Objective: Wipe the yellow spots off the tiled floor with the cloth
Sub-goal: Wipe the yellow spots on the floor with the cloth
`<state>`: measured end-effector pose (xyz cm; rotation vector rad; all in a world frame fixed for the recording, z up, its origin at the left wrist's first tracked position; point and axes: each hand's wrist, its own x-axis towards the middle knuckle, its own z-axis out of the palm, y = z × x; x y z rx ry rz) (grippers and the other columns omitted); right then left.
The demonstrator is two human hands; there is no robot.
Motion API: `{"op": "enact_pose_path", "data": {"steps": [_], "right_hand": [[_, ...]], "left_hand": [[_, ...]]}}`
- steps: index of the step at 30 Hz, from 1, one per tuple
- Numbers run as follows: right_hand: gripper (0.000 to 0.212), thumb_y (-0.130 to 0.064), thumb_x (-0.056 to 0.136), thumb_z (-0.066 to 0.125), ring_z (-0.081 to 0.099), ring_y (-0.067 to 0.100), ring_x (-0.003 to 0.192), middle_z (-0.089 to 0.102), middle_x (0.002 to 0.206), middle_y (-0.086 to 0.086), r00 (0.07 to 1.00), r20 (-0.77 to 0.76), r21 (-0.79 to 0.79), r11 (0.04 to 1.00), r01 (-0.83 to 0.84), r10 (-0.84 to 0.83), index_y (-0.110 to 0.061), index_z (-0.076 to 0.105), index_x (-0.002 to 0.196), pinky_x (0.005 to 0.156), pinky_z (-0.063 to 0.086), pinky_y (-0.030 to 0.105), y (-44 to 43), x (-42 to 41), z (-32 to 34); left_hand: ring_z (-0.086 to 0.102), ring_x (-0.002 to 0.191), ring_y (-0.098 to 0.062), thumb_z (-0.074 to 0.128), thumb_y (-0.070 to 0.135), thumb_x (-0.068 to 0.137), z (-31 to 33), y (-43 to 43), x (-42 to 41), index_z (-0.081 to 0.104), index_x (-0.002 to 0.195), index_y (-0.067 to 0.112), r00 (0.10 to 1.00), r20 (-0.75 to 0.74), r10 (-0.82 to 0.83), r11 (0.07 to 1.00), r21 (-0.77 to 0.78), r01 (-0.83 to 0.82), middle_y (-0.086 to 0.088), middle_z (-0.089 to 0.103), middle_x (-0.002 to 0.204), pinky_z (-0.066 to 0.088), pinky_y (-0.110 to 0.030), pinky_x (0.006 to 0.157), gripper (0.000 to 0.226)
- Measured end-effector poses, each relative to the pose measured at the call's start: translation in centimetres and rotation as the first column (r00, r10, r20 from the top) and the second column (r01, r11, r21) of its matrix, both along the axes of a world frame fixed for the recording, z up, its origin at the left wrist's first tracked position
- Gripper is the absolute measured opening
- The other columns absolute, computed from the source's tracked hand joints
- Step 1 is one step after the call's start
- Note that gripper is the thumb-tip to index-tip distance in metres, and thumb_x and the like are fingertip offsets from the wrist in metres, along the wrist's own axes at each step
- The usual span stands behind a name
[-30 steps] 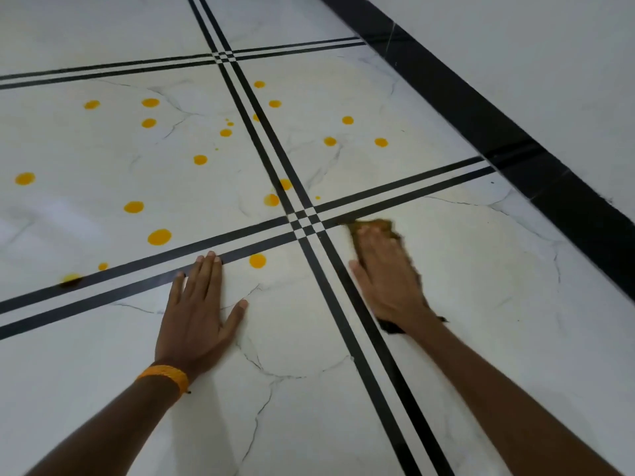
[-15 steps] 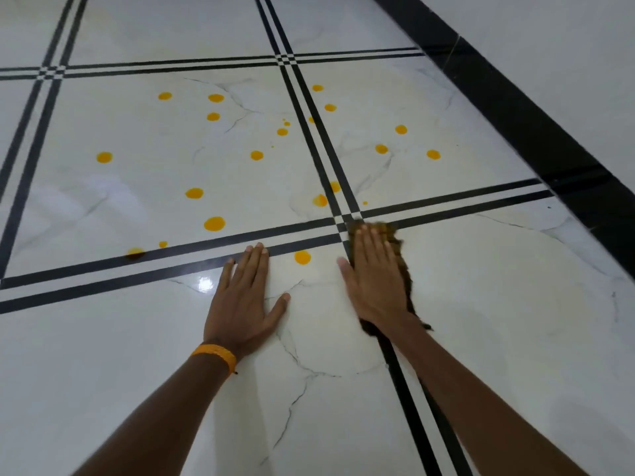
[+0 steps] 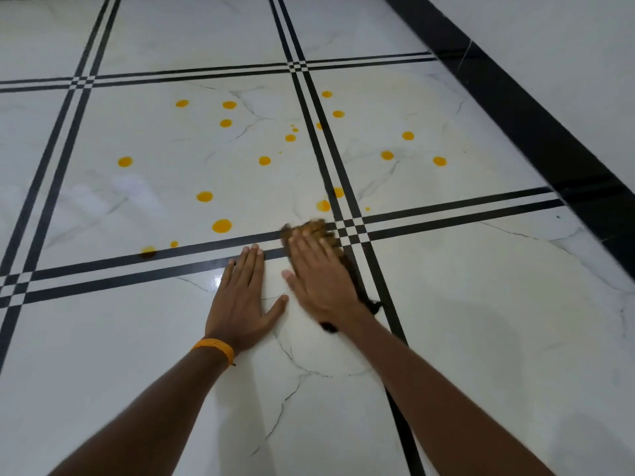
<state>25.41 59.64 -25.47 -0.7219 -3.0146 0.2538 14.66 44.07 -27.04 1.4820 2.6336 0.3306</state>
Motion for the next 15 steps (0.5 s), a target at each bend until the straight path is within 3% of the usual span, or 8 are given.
{"op": "enact_pose_path", "data": {"steps": [2,4,7,9,11,15], "right_hand": [[0.066,-0.049,0.108,0.016,0.001,0.018,0.157,0.011,0.17,0.006,0.986,-0.002,-0.046,0.985,-0.165,0.165,-0.011,0.012,0.162,0.128,0.004,0.041,-1.9,3.1,0.3],[0.065,-0.047,0.107,0.018,0.001,0.016,0.157,0.01,0.17,0.003,0.983,0.027,-0.052,0.982,-0.18,0.182,-0.013,0.013,0.162,0.128,0.007,0.043,-1.0,8.0,0.5],[0.07,-0.052,0.105,0.009,0.01,0.022,0.157,0.016,0.169,0.006,0.996,0.063,0.027,0.998,0.065,-0.067,-0.011,0.018,0.161,0.127,0.013,0.046,4.3,11.5,0.3],[0.074,-0.055,0.104,0.006,0.012,0.025,0.157,0.016,0.169,0.01,0.958,0.078,0.008,0.961,0.276,-0.276,-0.008,0.017,0.161,0.127,0.01,0.045,6.3,9.9,0.6],[0.073,-0.052,0.104,0.009,0.018,0.03,0.155,0.022,0.167,0.016,0.937,0.031,0.055,0.936,0.347,-0.348,-0.004,0.021,0.159,0.126,0.012,0.047,5.1,6.2,0.4],[0.068,-0.049,0.107,0.008,0.002,0.022,0.157,0.01,0.17,0.009,0.999,0.004,-0.009,0.999,-0.047,0.047,-0.009,0.012,0.161,0.128,0.006,0.044,-2.3,2.4,0.1]], "left_hand": [[-0.009,0.153,-0.014,0.025,0.067,0.095,0.2,0.0,-0.1,0.0,0.158,0.01,1.0,0.008,-0.008,1.0,-0.021,0.008,-0.004,-0.004,0.166,0.006,-0.041,0.126,0.089],[-0.01,0.153,-0.014,0.024,0.066,0.094,0.4,0.0,-0.2,-0.002,0.158,0.01,1.0,0.012,-0.011,0.999,-0.038,0.012,-0.004,-0.006,0.167,0.005,-0.041,0.126,0.089],[-0.01,0.153,-0.015,0.024,0.065,0.095,0.5,0.0,-0.1,-0.003,0.158,0.01,1.0,0.006,-0.011,0.999,-0.036,0.011,-0.005,-0.006,0.167,0.005,-0.041,0.126,0.088],[-0.01,0.153,-0.015,0.025,0.065,0.095,0.4,-0.3,-0.2,-0.003,0.158,0.01,0.999,0.03,-0.019,0.999,-0.033,0.02,-0.005,-0.006,0.167,0.005,-0.041,0.126,0.088],[-0.01,0.153,-0.015,0.024,0.066,0.095,0.2,-0.1,-0.3,-0.003,0.158,0.011,0.999,0.028,-0.017,1.0,-0.017,0.017,-0.005,-0.006,0.167,0.006,-0.041,0.126,0.088],[-0.008,0.153,-0.015,0.021,0.068,0.095,-0.1,0.1,0.1,0.0,0.158,0.011,1.0,0.025,-0.01,1.0,-0.002,0.01,-0.005,-0.005,0.167,0.004,-0.041,0.126,0.088]]}}
